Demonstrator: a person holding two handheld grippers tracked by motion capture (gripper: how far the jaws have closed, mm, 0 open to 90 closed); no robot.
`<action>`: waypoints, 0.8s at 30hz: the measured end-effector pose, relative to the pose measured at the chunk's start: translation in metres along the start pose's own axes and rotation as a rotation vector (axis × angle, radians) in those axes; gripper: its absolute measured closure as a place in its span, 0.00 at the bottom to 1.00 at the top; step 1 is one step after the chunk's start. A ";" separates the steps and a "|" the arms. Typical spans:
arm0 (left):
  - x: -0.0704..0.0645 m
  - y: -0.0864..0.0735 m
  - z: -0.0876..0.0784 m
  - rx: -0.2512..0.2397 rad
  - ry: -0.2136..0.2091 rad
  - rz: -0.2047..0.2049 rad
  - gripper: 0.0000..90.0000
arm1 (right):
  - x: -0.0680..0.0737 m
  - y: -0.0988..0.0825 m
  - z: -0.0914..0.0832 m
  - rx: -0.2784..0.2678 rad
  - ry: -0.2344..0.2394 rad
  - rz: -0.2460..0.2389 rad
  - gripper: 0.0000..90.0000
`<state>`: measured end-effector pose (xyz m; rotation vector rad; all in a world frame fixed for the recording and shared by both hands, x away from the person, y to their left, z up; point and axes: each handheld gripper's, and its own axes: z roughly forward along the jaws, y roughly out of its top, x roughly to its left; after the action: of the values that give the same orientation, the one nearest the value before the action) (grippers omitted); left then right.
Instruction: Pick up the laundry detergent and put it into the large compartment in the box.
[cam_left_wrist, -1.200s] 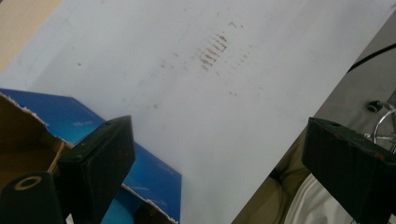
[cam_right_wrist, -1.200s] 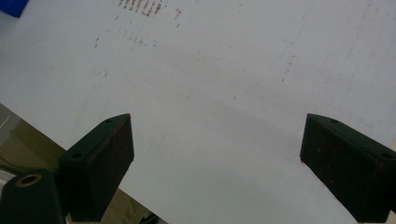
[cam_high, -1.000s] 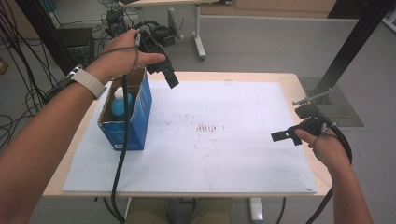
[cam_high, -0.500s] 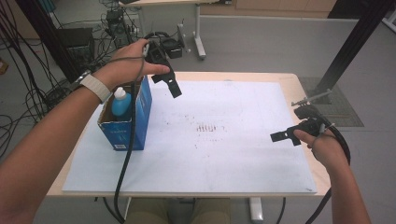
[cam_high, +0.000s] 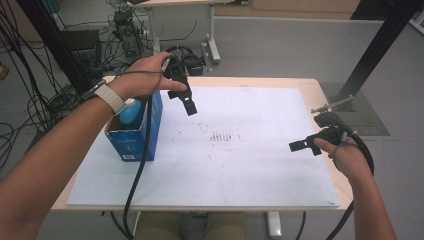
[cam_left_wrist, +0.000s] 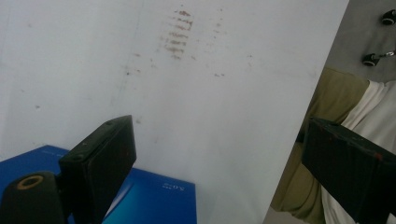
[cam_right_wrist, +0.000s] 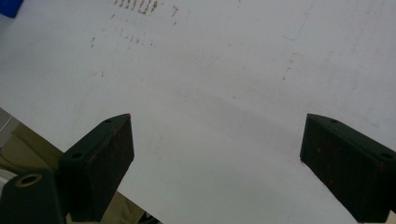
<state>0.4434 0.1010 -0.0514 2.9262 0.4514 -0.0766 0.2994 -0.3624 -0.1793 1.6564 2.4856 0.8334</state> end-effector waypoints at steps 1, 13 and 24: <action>0.000 0.000 0.000 0.000 0.000 0.000 0.12 | 0.000 0.000 0.000 0.000 0.000 0.000 0.11; 0.000 0.005 0.016 0.033 -0.007 0.042 0.12 | -0.003 -0.003 0.000 -0.002 0.003 0.007 0.11; -0.002 0.004 0.015 0.029 -0.003 0.039 0.12 | -0.001 -0.004 -0.004 -0.007 -0.001 0.004 0.11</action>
<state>0.4424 0.0945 -0.0649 2.9620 0.3963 -0.0826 0.2950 -0.3662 -0.1784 1.6599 2.4769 0.8409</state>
